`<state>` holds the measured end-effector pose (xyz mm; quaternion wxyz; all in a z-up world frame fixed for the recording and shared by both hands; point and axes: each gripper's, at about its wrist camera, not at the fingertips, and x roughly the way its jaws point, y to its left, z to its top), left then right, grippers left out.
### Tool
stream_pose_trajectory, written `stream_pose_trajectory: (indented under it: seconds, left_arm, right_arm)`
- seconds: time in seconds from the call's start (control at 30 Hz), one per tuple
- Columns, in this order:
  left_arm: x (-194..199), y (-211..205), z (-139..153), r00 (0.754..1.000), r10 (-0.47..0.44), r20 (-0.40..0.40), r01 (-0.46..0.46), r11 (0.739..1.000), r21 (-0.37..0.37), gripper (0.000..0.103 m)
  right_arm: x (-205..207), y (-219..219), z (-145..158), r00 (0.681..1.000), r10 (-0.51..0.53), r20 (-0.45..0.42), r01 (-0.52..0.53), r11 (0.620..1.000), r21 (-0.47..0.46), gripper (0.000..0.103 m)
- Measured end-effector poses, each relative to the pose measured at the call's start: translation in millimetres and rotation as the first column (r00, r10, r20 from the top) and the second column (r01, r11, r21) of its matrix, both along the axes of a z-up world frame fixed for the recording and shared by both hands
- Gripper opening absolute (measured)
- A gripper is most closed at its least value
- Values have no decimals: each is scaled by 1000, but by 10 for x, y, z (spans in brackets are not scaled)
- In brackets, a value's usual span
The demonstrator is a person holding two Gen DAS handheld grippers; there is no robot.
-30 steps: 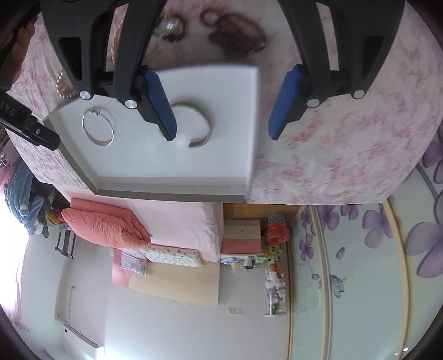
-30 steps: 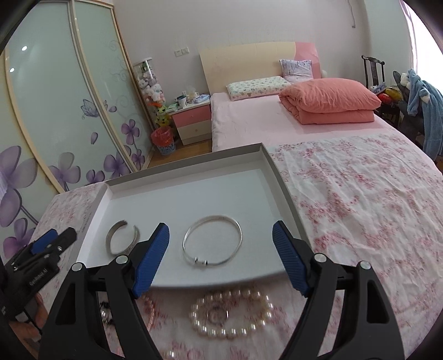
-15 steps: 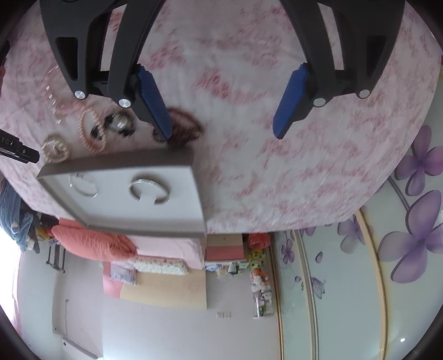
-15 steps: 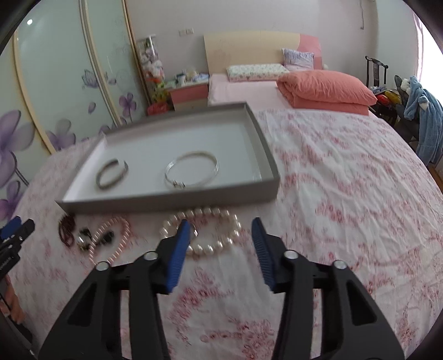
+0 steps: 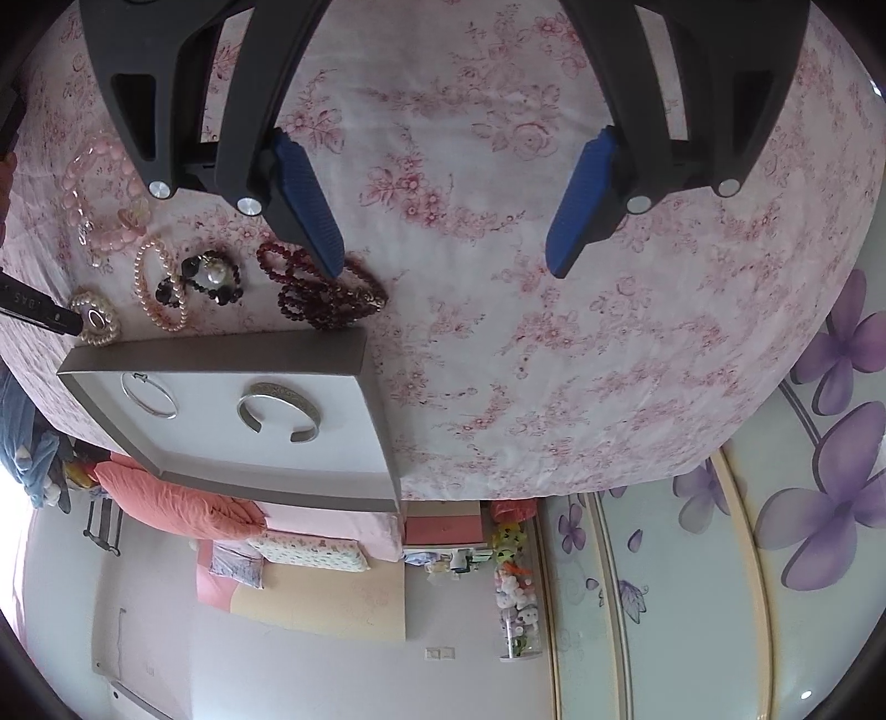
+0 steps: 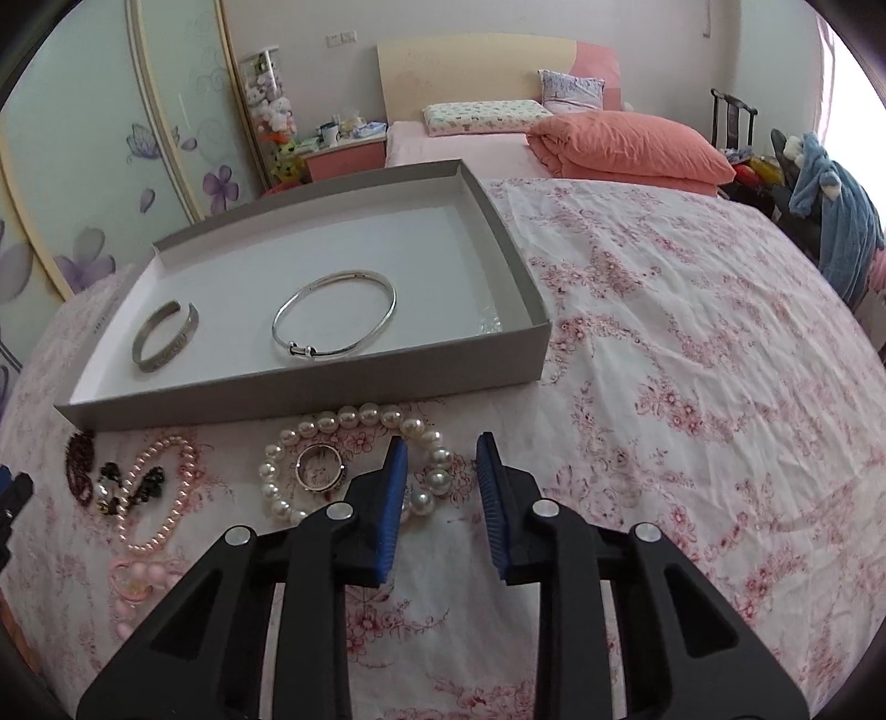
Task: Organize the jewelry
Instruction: 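Grasp the dark red bead bracelet with the left tool while the right tool grasps the white pearl bracelet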
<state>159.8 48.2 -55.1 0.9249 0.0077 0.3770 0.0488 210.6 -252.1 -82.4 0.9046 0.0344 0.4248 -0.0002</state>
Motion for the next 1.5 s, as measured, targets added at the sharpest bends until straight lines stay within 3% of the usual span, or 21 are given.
stream_pose_trajectory:
  seconds: [0.1, 0.43, 0.67, 0.87, 1.43, 1.5]
  left_arm:
    - [18, -39, -14, 1000, -18, -9, 18, 1000, 2, 74]
    - [299, -342, -139, 991, -103, -85, 103, 995, -2, 73]
    - [562, -460, -226, 989, -80, -123, 83, 996, 25, 73]
    - [633, -459, -254, 988, -83, -130, 83, 997, -6, 57]
    - [600, -485, -245, 987, -102, -128, 99, 995, -25, 49]
    - [597, -488, -236, 986, -104, -127, 102, 995, -22, 40]
  right_arm:
    - [-45, -19, 0, 1000, 3, -1, -3, 1000, -27, 11]
    - [-121, -144, -15, 1000, -6, -1, 6, 999, -32, 11]
    - [-90, -148, -14, 1000, 1, -1, -1, 1000, -28, 11]
    - [-90, -143, -14, 1000, 2, -2, -2, 1000, -29, 11]
    - [-86, -139, -13, 1000, 1, -2, -1, 1000, -29, 11]
    - [-85, -144, -14, 1000, 2, -3, -2, 1000, -29, 11]
